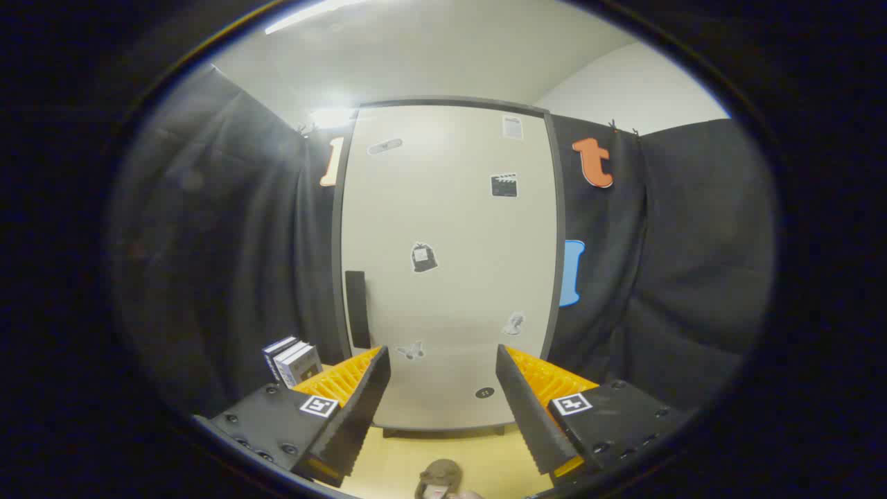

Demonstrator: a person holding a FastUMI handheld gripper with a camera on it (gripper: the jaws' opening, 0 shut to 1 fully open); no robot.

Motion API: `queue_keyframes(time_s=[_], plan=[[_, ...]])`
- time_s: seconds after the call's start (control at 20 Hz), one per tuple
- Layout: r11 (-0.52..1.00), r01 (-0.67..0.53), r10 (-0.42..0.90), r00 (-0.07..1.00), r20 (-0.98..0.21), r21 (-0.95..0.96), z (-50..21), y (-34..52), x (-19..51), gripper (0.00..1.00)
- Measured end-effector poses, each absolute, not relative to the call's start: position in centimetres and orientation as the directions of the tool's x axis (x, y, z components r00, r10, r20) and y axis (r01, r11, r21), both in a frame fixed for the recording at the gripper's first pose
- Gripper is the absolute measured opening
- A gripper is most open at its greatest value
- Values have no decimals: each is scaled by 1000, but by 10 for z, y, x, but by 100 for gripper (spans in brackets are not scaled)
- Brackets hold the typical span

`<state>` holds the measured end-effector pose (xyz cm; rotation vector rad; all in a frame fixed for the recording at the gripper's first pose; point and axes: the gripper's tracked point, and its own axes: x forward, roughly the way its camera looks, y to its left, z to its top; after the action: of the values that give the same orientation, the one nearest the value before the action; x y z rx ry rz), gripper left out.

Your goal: Open the shoe cabinet door, grab the shoes and put them into the shoe cabinet, then close the shoe cabinet door.

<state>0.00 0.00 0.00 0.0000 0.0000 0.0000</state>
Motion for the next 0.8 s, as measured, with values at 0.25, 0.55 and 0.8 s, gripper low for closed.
queue_keyframes(time_s=[0.25, 0.55, 0.8], plan=[[1000, -21, 21, 999, 36, 1, 8, 6, 1, 96], [999, -38, 37, 998, 50, 20, 13, 5, 1, 96], [998, -55, 53, 997, 56, 36, 15, 2, 3, 96]])
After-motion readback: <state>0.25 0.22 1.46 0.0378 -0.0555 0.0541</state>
